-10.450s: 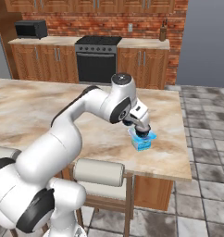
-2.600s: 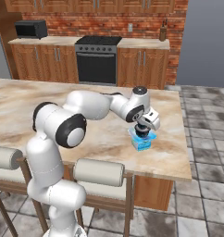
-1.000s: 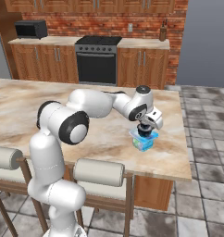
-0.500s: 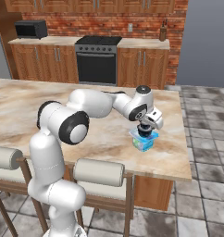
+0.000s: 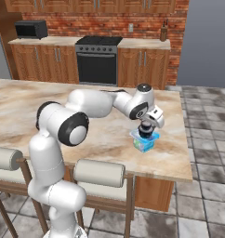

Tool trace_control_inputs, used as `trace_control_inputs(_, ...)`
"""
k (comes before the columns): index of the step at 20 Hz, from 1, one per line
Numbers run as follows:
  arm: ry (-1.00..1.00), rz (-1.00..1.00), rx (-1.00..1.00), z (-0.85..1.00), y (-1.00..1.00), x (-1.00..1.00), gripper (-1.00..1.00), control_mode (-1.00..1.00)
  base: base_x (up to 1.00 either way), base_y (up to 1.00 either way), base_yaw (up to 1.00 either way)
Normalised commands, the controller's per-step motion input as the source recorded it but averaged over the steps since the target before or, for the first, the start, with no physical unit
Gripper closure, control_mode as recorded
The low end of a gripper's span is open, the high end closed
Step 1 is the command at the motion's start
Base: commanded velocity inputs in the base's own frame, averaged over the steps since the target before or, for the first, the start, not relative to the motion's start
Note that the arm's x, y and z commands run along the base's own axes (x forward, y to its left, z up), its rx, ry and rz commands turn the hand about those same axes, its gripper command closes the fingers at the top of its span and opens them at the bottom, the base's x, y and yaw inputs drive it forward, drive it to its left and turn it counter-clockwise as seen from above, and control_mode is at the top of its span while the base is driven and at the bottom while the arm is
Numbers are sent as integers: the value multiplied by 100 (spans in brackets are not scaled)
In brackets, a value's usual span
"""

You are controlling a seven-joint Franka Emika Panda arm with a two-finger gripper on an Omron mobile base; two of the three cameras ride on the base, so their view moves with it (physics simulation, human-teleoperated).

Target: Stack the yogurt containers by placing the smaller containers on top of the larger containers.

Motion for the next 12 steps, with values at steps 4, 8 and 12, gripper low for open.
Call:
trace_control_inputs(4, 0, 0, 0, 18, 0, 0, -100, -100, 0, 0, 0)
trace_control_inputs(8, 0, 0, 0, 24, 0, -7, -100, -100, 0, 0, 0)
trace_control_inputs(12, 0, 0, 0, 33, 0, -18, -100, -100, 0, 0, 0)
